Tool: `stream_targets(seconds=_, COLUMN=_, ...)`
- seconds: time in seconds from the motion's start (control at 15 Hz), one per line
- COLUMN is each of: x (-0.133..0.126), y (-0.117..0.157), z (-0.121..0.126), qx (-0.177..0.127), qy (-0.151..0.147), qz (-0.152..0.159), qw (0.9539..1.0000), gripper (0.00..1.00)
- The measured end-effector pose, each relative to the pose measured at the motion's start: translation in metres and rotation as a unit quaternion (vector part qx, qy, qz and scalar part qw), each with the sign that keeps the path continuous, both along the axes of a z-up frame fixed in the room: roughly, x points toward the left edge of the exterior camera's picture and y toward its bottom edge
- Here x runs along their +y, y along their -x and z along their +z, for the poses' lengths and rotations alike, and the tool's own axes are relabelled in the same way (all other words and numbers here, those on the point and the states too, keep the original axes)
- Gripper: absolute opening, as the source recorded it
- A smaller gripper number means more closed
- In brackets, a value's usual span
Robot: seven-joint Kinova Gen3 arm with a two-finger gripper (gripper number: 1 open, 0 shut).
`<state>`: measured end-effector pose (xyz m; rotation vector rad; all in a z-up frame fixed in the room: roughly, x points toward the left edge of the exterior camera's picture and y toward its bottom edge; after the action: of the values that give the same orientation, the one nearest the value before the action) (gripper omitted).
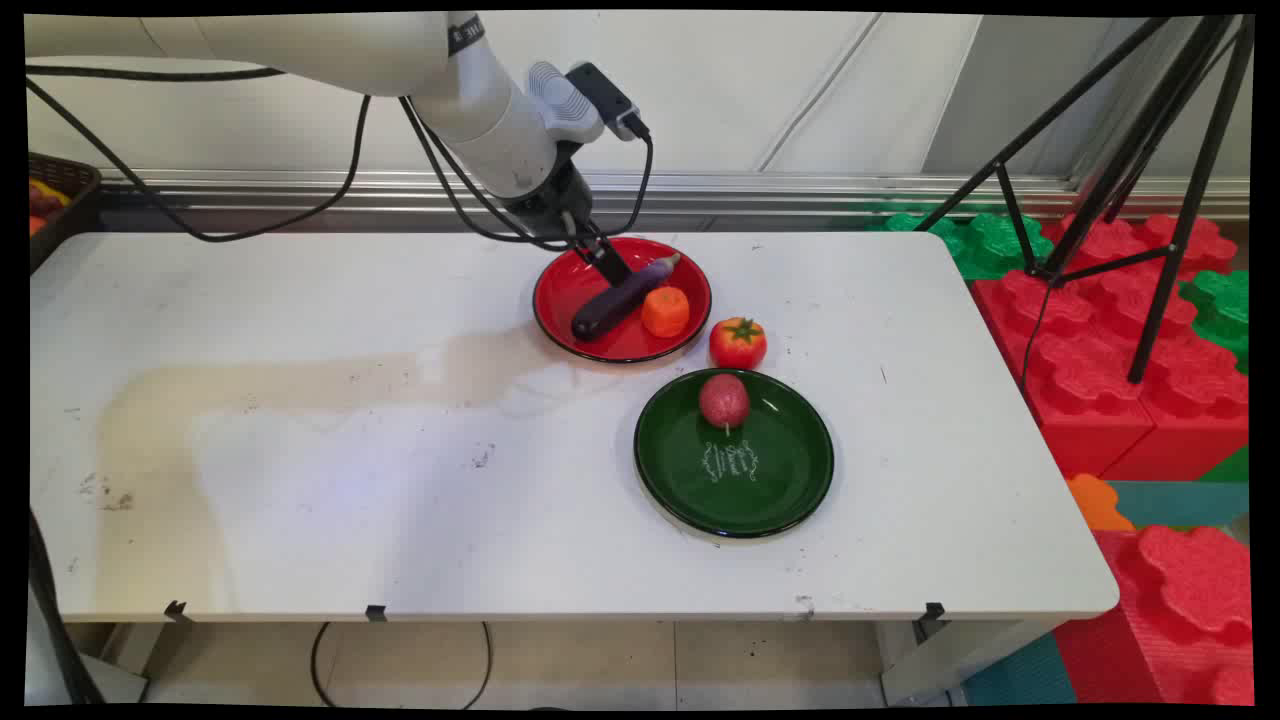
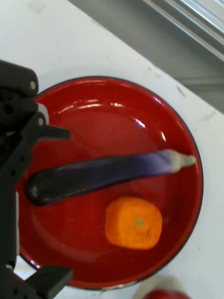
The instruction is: Pick up the eggplant from the red plate
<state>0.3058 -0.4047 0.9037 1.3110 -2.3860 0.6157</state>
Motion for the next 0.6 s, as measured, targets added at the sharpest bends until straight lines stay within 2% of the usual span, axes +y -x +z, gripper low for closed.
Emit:
stream_targets(seconds=0.27, x=-0.012, y=-0.001, z=-0.010, qx=0.000, qy=-0.007, qz=0.039, qw=0.9992, gripper=1.00)
stream_targets(seconds=0.6, x=-0.034, y=0.000, z=-0.036, qx=-0.007, qy=-0.028, qz=0.060, qw=0.9978, gripper=1.00)
